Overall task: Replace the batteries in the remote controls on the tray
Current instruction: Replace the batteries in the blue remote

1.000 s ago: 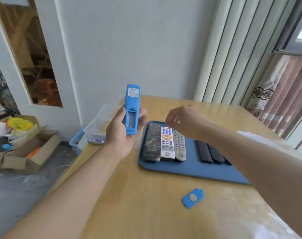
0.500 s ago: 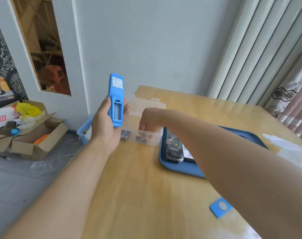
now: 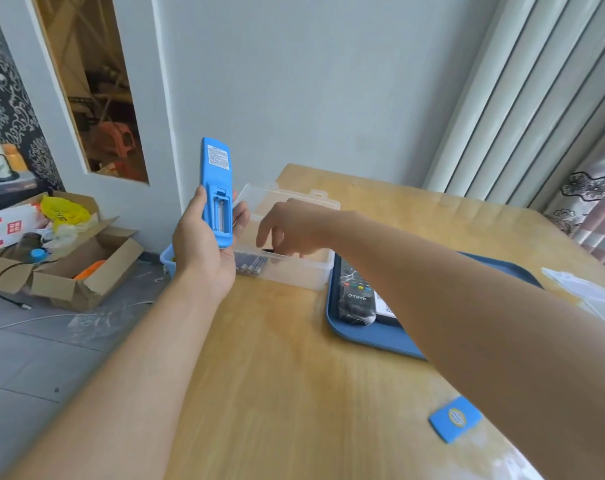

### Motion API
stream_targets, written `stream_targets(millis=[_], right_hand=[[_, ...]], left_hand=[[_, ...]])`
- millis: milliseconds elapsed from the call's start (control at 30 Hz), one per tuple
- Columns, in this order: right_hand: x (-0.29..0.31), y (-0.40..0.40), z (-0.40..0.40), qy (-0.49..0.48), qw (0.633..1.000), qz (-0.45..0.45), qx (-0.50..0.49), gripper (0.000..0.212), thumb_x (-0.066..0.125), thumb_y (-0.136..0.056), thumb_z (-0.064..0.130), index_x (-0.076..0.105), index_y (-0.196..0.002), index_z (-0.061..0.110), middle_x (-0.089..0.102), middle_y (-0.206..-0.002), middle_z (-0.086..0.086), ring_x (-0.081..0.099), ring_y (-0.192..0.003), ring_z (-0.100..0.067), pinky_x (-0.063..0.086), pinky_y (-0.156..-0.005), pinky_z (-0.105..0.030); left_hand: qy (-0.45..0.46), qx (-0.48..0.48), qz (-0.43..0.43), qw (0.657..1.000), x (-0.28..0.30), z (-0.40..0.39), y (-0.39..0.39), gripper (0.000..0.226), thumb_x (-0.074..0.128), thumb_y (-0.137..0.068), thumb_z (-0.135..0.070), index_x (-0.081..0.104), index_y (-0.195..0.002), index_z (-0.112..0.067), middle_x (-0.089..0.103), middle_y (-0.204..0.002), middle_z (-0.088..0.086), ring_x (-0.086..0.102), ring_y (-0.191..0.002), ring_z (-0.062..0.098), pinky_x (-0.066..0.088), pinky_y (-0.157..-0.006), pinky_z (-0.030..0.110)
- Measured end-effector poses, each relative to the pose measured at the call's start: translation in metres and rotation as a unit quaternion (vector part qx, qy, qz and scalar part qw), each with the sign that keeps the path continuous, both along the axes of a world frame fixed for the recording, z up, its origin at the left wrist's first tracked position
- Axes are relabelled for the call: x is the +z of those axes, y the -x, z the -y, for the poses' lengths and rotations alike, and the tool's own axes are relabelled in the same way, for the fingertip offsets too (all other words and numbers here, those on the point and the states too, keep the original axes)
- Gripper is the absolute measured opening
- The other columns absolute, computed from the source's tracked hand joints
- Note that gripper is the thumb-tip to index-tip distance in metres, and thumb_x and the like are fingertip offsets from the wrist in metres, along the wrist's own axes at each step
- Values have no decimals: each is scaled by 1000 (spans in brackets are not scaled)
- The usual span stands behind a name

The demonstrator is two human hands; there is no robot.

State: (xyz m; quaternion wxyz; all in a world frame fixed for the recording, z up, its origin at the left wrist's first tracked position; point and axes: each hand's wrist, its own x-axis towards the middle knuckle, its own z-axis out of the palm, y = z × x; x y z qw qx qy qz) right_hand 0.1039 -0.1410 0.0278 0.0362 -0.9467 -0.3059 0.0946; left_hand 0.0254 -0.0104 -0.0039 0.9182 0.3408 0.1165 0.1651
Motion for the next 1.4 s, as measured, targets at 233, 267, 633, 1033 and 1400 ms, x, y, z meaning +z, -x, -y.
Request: stream_targets(millis=[233, 267, 633, 1033, 1400], right_hand=[[-10, -7, -18, 49, 997, -1, 52, 40, 50, -93, 7, 72, -117, 30, 73, -105, 6, 71, -93, -24, 59, -87, -39], [-10, -8, -20, 62, 996, 0, 59, 38, 51, -94, 9, 71, -117, 31, 73, -105, 6, 72, -91, -25, 59, -86, -39], [-13, -17, -31, 156, 985, 28, 73, 44, 54, -90, 1, 66, -122, 29, 72, -105, -2, 73, -84, -25, 60, -83, -38], [36, 42, 55, -454, 870, -178, -79, 17, 71, -93, 11, 71, -109, 10, 74, -92, -6, 70, -80, -17, 58, -65, -27], [5, 116, 174, -655, 662, -349, -103, 25, 54, -96, 0, 59, -119, 8, 72, -111, -15, 72, -84, -21, 58, -70, -24]], left_hand=[[16, 22, -13, 1000, 0, -5, 1, 22, 53, -105, -34, 65, -117, -22, 71, -119, 12, 73, -101, 21, 60, -92, 34], [16, 22, -14, 1000, 0, -5, 1, 23, 53, -104, -35, 64, -119, -21, 71, -118, 11, 73, -103, 21, 60, -92, 34], [14, 20, -19, 1000, 4, -1, 6, 16, 53, -105, -35, 65, -108, -24, 72, -116, 10, 72, -110, 24, 60, -94, 36], [-84, 1, 1, 996, -5, 16, 10, 35, 38, -110, -32, 67, -123, -19, 77, -110, 5, 76, -86, 18, 59, -81, 29], [-197, -147, 31, 969, -4, 88, 30, 38, 34, -111, -24, 66, -122, -7, 76, -107, 14, 75, -81, 23, 62, -71, 30]])
